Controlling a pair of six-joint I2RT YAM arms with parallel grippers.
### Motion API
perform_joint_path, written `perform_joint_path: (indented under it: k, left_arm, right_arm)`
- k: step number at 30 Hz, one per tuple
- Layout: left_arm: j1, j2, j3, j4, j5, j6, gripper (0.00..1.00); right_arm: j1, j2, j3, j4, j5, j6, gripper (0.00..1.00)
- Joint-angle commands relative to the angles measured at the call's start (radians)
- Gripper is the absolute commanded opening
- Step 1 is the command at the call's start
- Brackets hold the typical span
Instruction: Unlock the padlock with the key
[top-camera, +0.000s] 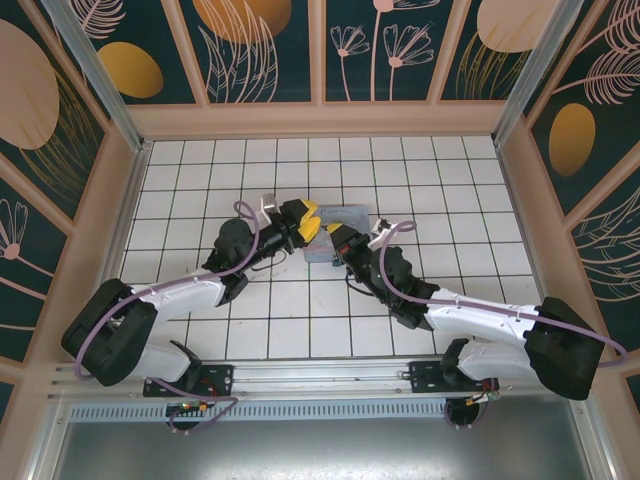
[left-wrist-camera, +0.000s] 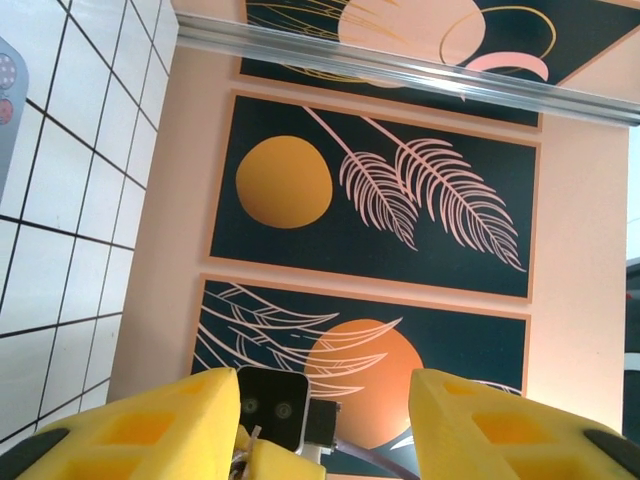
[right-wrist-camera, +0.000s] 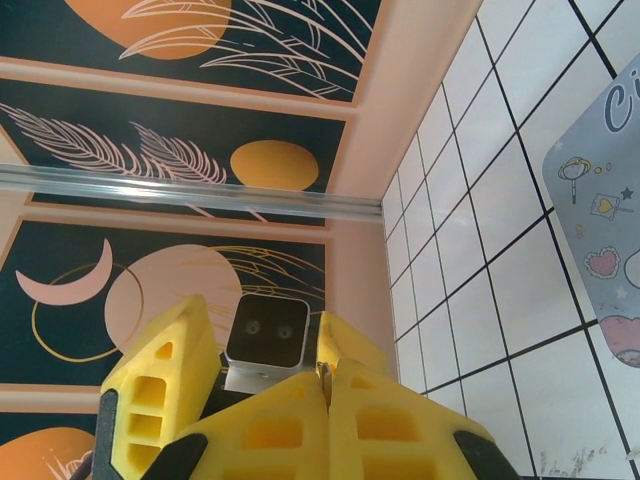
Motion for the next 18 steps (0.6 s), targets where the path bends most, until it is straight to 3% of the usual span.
perform_joint_path:
  k: [1, 18]
  left_arm:
    - [-0.007, 0.015, 0.005, 0.043, 0.008, 0.015, 0.50]
    - [-0.008, 0.067, -0.022, 0.052, 0.003, 0.030, 0.54]
  right_arm:
    - [-0.007, 0.013, 0.027, 0.045, 0.000, -0.012, 0.00]
    - [-0.008, 0.018, 0.035, 0.046, 0.003, -0.018, 0.00]
